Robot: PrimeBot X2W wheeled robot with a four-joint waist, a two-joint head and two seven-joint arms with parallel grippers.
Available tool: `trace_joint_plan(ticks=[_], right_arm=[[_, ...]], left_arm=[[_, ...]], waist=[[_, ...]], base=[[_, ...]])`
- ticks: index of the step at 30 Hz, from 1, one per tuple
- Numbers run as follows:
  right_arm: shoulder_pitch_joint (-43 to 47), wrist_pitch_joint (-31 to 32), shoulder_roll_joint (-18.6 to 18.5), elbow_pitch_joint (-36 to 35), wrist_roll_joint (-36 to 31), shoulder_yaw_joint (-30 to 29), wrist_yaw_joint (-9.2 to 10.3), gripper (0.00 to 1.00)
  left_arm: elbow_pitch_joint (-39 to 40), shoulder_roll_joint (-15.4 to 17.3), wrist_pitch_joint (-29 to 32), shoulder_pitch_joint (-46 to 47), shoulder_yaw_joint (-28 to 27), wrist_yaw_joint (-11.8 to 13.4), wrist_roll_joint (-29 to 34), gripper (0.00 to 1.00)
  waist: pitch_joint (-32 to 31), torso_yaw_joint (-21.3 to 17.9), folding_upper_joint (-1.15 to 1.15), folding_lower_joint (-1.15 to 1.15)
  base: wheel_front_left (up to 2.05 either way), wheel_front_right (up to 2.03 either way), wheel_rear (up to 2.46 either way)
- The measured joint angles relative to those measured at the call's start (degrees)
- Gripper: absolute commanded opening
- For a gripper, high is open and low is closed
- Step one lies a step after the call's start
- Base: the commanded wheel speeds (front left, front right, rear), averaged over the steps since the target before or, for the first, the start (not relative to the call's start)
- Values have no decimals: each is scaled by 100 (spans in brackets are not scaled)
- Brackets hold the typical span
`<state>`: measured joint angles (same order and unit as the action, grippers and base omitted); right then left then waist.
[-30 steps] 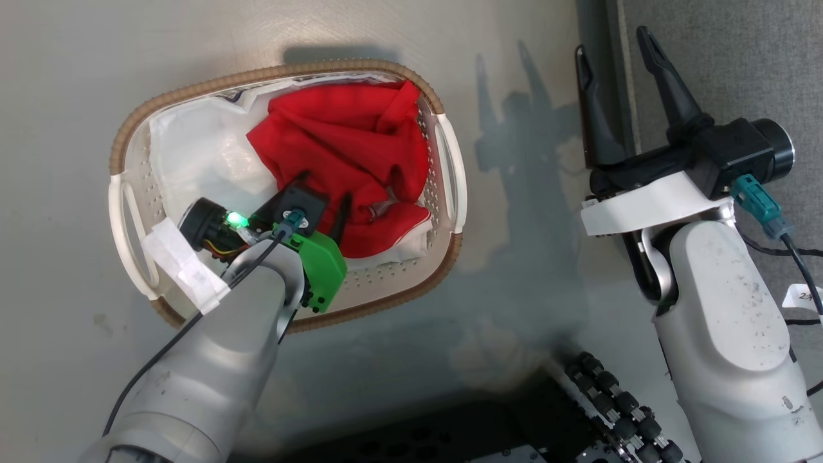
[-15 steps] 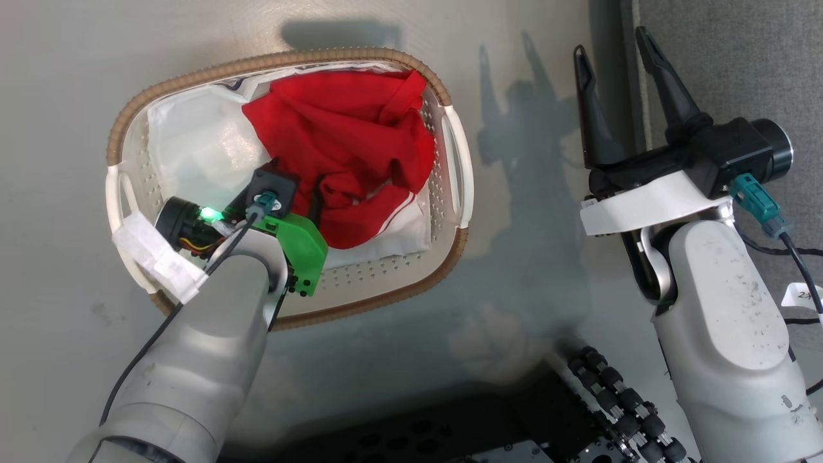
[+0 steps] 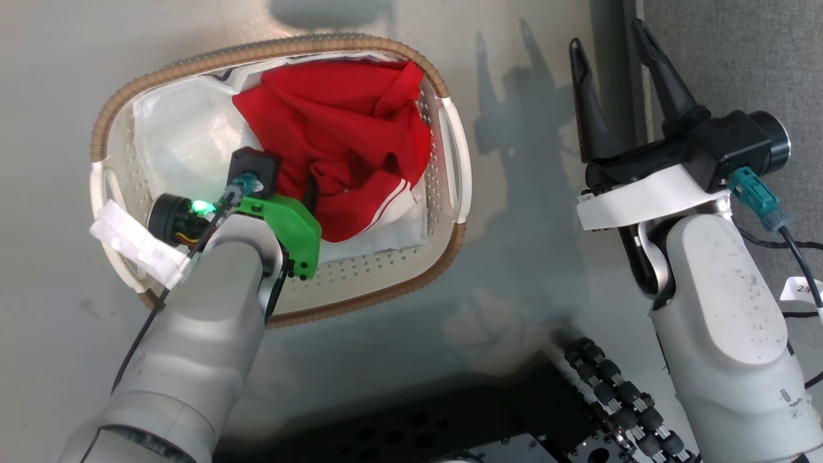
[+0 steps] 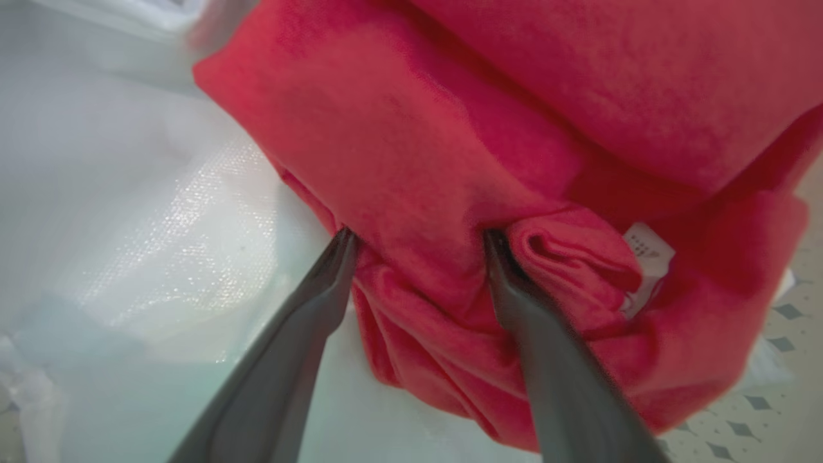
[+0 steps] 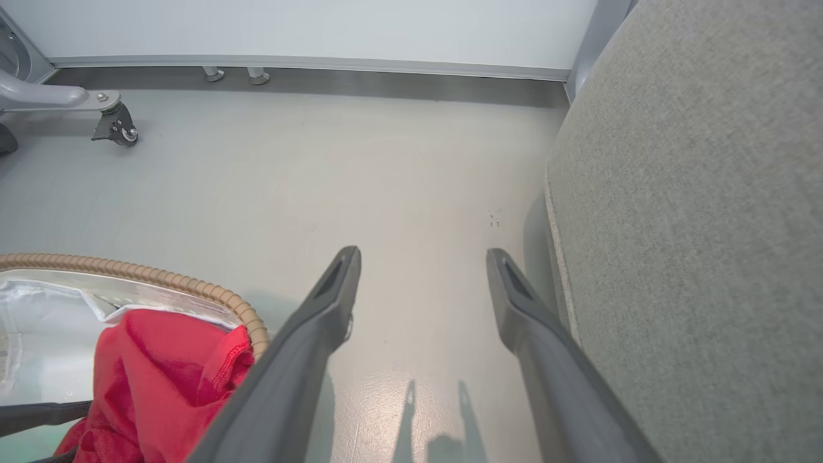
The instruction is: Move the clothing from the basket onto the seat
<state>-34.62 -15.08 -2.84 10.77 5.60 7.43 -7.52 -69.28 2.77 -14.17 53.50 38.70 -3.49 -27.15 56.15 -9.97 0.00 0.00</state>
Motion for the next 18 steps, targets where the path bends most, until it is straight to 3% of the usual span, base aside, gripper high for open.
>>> trace_joint_plan(ticks=[10,12,13,18], right_arm=[[-31,0,0,-35,15,-3,0,100],[-49,0,0,-32,32,-2,0,100],[-57,0,0,-27,38,-1,0,100],[-95,1,1,14,56,-9,0,100]], left_arm=[[-21,1,185,254,354,-149,-325,100],[-20,1,191,268,442,-157,-374,41],[-21,1,189,273,482,-162,-376,0],[-34,0,86,290,669,-164,-425,0]], waist=[[153,-33,0,0],[165,-32,0,0],[165,-31,0,0],[86,-21,0,0]], base=[[0,0,0],[0,0,0],[0,0,0],[0,0,0]])
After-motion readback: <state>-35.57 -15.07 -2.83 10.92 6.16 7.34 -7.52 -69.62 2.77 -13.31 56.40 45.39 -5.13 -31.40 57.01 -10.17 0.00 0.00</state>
